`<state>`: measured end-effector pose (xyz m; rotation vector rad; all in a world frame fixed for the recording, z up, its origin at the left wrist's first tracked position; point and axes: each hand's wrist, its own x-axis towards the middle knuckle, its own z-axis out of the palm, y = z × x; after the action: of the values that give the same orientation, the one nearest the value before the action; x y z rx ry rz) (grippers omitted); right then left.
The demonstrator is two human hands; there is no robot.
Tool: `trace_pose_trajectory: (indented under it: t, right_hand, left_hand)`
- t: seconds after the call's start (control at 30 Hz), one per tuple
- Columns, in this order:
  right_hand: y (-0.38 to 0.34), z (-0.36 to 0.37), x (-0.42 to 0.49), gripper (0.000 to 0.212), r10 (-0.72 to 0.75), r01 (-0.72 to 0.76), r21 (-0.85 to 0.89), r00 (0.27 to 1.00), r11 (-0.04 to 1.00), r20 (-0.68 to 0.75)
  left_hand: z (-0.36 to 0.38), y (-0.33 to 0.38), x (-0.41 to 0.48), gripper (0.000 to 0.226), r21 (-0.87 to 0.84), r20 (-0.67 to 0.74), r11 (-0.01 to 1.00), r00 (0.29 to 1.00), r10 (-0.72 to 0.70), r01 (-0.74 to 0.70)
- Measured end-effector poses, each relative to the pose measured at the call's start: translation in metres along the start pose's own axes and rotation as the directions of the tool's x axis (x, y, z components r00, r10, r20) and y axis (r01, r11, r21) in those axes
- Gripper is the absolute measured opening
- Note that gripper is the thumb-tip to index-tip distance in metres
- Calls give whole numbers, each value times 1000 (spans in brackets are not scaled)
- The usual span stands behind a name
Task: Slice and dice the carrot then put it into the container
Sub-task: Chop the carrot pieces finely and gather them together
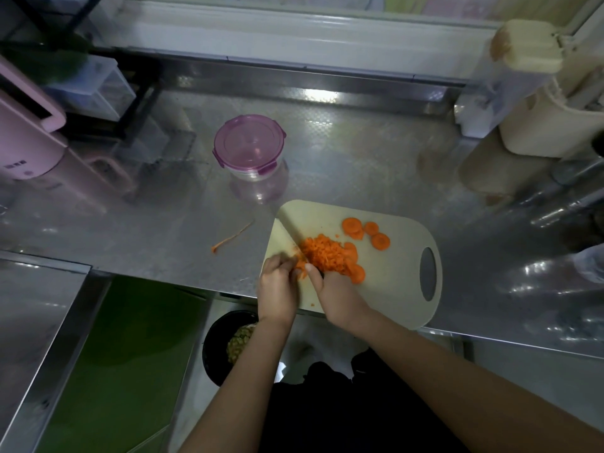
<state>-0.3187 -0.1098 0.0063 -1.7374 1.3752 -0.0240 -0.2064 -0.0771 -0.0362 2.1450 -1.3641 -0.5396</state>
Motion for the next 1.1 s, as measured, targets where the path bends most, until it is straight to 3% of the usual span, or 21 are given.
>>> trace_pose_trajectory:
  t: [0.17,0.4,0.53,0.7,0.8,0.97,1.1]
  right_hand:
    - [6,-15,-2,59,22,-19,178,1000,984,-14]
    - [5,-25,-14,56,-38,59,247,995,967,-89]
    - [5,-29,-17,57,-56,71,216,996,974,-72]
    - [7,-28,-17,59,-66,71,136,997,988,-42]
    - [8,-24,-14,58,-64,68,96,997,993,-44]
    - [9,-21,-12,66,-35,37,56,999,998,-27]
    - [9,-19,-10,60,5,-4,22,1000,1000,-18]
  left_hand:
    - [-6,1,1,31,-25,6,999,999,33,-32]
    - [-15,3,3,54,-111,80,994,997,17,-8]
    - [-16,2,-3,45,-107,42,994,999,24,-19]
    - [-17,3,-5,35,101,46,994,998,-50,45]
    - [-16,4,-4,27,135,70,991,997,-32,22]
    - [-15,7,-5,28,182,65,983,997,-36,23]
    - [-13,6,-7,29,193,63,981,998,-30,17]
